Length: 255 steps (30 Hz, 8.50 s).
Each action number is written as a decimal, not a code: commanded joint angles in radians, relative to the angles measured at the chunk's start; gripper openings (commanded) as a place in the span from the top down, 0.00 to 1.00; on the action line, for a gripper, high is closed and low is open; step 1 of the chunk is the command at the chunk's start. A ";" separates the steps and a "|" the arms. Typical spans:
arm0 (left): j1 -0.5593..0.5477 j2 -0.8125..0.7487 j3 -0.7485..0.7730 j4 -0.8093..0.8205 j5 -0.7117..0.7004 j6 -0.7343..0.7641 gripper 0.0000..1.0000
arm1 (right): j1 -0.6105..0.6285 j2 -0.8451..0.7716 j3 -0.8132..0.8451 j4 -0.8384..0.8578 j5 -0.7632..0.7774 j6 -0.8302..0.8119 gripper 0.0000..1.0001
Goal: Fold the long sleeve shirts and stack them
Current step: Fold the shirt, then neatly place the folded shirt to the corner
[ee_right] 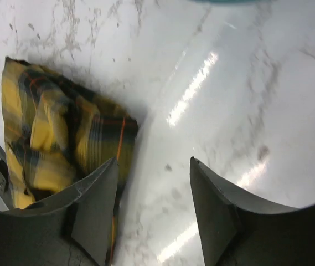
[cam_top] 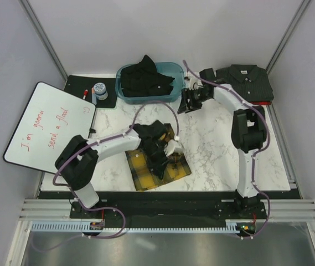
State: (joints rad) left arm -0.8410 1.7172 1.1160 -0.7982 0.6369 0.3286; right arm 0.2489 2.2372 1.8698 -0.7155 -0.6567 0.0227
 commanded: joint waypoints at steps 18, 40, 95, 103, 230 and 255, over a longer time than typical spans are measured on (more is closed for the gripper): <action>0.468 0.061 0.104 0.056 -0.289 0.066 0.66 | 0.124 -0.323 -0.678 -0.260 -0.060 -0.299 0.52; 0.371 -0.241 0.031 -0.095 0.211 0.026 0.56 | 0.024 -0.200 -0.035 -0.257 0.261 -0.395 0.52; 0.447 -0.022 0.057 0.017 0.047 0.193 0.44 | 0.064 -0.409 -0.593 -0.207 0.062 -0.495 0.51; 0.447 0.002 0.050 0.020 0.023 0.204 0.44 | 0.073 -0.384 -0.590 -0.206 0.019 -0.495 0.50; -0.420 0.203 0.081 0.774 -0.694 0.340 0.77 | -0.458 -0.600 -1.146 0.241 -0.342 0.184 0.12; -0.354 0.045 0.108 0.651 -0.549 0.262 0.92 | -0.255 -0.358 -1.313 0.988 -0.400 0.657 0.12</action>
State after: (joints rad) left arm -1.2053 1.8221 1.1961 -0.1654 0.0597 0.6167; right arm -0.0341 1.7920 0.6163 0.0711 -1.1759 0.5156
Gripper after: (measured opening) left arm 0.121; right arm 0.887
